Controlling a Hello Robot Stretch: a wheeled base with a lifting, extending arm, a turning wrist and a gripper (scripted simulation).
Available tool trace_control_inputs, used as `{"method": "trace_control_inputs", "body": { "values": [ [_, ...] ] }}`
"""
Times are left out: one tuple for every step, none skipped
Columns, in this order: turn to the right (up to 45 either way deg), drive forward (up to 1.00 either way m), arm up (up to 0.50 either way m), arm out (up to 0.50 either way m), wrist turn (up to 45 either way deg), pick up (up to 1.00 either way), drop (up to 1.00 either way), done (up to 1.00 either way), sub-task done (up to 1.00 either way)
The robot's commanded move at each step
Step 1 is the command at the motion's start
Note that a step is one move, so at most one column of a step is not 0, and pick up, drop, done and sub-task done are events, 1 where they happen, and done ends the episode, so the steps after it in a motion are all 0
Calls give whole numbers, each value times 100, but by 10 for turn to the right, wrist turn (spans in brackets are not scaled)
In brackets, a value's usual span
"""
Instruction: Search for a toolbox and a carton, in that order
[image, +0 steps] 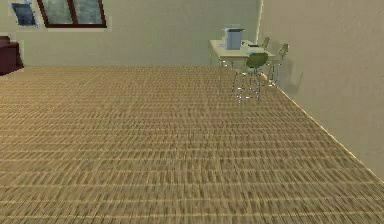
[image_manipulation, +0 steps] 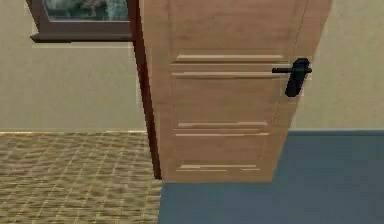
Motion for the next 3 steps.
{"method": "trace_control_inputs", "body": {
  "values": [
    [0,100,0,0,0,0,0,0,0],
    [0,100,0,0,0,0,0,0,0],
    [0,100,0,0,0,0,0,0,0]
  ]
}}
